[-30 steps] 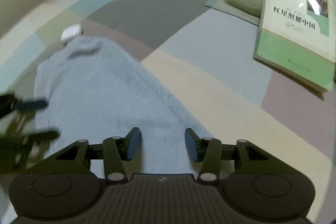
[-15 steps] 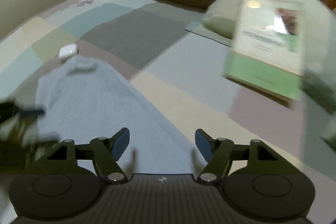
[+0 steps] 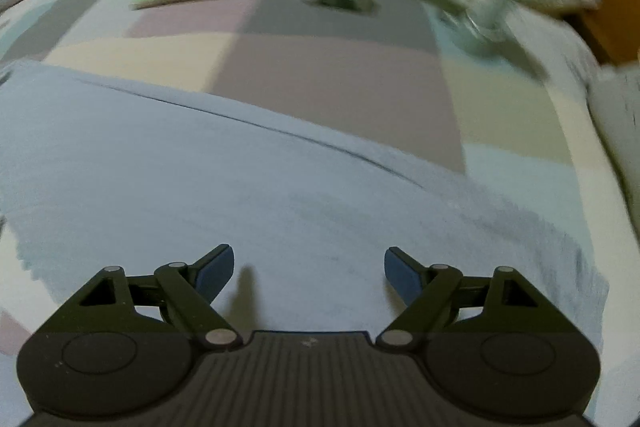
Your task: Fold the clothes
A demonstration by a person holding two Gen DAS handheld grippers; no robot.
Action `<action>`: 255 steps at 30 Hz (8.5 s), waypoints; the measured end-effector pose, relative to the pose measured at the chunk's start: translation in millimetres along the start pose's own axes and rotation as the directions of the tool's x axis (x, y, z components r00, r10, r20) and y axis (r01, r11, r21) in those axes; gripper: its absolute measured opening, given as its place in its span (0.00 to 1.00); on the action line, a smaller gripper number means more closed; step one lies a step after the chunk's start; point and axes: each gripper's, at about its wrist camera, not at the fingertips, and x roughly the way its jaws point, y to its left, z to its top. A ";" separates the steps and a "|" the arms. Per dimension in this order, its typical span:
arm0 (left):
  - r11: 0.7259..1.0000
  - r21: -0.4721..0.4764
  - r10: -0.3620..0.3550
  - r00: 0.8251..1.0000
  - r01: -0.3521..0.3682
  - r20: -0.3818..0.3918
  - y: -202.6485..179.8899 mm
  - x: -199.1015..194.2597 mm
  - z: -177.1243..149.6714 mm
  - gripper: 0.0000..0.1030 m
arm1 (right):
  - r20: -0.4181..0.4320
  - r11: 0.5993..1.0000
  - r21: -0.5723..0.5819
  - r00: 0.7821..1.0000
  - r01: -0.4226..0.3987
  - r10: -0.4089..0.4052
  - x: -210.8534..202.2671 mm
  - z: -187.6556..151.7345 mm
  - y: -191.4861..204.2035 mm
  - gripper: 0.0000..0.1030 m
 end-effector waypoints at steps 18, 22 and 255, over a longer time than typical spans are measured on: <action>0.940 0.194 -0.270 0.960 0.281 -0.079 -185.9 8.7 39.2 0.76 | 0.185 0.994 -0.100 0.981 -0.045 0.063 -49.7 -78.4 51.9 1.00; 0.919 0.209 -0.315 0.941 0.335 -0.123 -238.6 18.3 35.3 0.76 | 0.218 0.998 0.044 0.976 -0.042 0.031 -63.5 -113.4 20.4 1.00; 0.932 0.054 -0.340 0.915 0.360 -0.217 -338.6 -179.9 -134.9 0.98 | 0.373 0.947 0.207 0.915 -0.244 0.154 -108.1 -281.5 -118.1 1.00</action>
